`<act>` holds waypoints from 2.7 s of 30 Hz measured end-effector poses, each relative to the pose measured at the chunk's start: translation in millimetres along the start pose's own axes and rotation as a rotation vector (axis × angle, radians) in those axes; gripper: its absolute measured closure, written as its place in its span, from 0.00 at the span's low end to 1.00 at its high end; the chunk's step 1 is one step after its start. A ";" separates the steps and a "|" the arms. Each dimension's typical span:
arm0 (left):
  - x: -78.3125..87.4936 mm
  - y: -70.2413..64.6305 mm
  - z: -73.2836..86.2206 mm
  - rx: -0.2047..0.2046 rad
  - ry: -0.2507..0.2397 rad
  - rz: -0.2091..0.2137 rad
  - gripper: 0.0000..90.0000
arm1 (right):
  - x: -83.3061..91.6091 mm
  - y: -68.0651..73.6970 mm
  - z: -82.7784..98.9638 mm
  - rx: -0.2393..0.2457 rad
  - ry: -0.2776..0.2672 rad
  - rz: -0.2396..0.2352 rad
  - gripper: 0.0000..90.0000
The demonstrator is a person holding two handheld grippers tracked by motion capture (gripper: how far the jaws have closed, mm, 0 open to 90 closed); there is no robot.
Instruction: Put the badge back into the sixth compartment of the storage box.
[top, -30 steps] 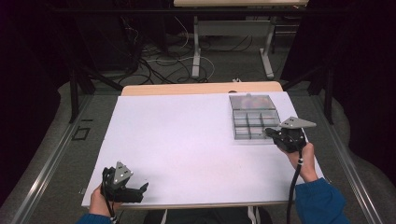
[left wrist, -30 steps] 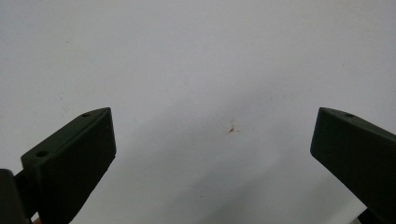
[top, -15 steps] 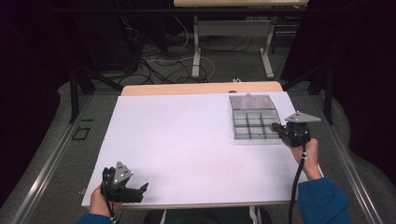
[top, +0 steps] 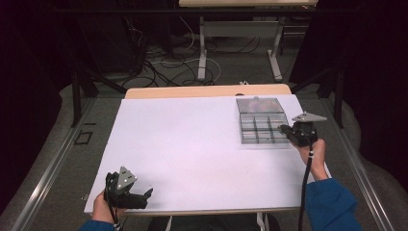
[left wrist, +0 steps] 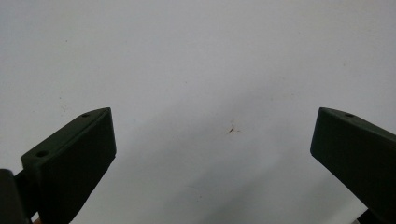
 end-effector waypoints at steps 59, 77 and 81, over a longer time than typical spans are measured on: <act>-0.4 -0.4 -1.4 -0.004 -0.001 -0.001 0.00 | -2.1 6.9 0.7 -0.038 0.068 -0.060 0.61; 0.8 -0.2 -1.5 -0.002 -0.007 -0.005 0.00 | 20.8 65.5 9.8 0.073 0.122 -0.259 0.16; 0.9 -0.3 -1.6 -0.001 -0.009 -0.006 0.00 | 24.6 78.4 15.8 0.083 0.132 -0.291 0.10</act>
Point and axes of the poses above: each handheld gripper's, and its own axes: x roughly backward along the jaws, z roughly out of its underside, y roughly to its left, the point moved 1 cm from there along -x, roughly forward along the jaws, and after that the axes turned 13 degrees about -z, right-handed, at the moved point
